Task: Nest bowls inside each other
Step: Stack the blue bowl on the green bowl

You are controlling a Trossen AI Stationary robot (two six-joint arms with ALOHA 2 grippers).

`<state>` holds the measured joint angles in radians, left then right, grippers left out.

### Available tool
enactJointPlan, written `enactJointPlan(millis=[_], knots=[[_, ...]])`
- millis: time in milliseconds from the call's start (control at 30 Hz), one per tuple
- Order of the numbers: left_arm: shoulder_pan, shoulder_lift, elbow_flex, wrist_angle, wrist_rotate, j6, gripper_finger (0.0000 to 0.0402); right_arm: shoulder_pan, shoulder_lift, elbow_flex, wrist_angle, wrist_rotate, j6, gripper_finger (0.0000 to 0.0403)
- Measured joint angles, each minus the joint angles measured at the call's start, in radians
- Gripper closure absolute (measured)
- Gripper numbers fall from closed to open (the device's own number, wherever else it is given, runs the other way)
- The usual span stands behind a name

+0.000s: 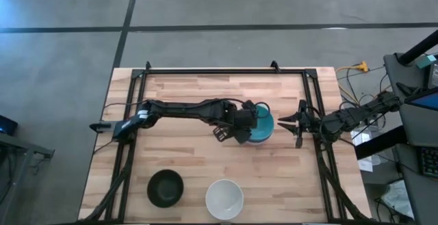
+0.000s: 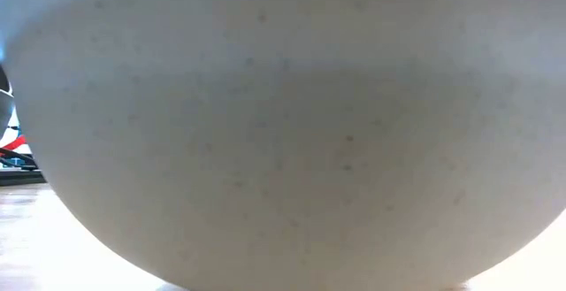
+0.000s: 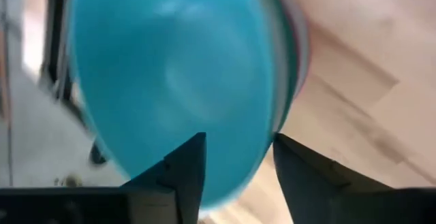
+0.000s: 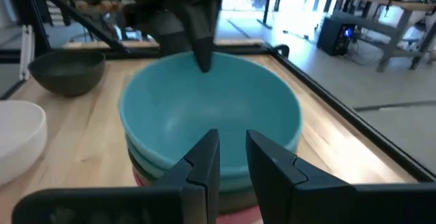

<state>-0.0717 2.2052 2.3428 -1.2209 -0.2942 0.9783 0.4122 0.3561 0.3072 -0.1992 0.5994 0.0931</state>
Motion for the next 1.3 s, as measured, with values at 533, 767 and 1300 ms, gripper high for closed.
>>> enactJointPlan(millis=[533, 767, 1300], knots=[[-0.002, -0.062, -0.004, 0.008, -0.124, -0.286, 0.0233, 0.000, 0.005, -0.063, 0.199, -0.069, -0.094, 0.0335], [-0.016, -0.068, -0.007, 0.000, -0.244, -0.358, 0.0233, 0.000, 0.005, -0.063, 0.204, -0.076, -0.094, 0.0335], [-0.041, -0.145, -0.187, 0.114, -0.460, -0.663, 0.0315, 0.000, 0.005, -0.063, 0.201, -0.084, -0.094, 0.0335]])
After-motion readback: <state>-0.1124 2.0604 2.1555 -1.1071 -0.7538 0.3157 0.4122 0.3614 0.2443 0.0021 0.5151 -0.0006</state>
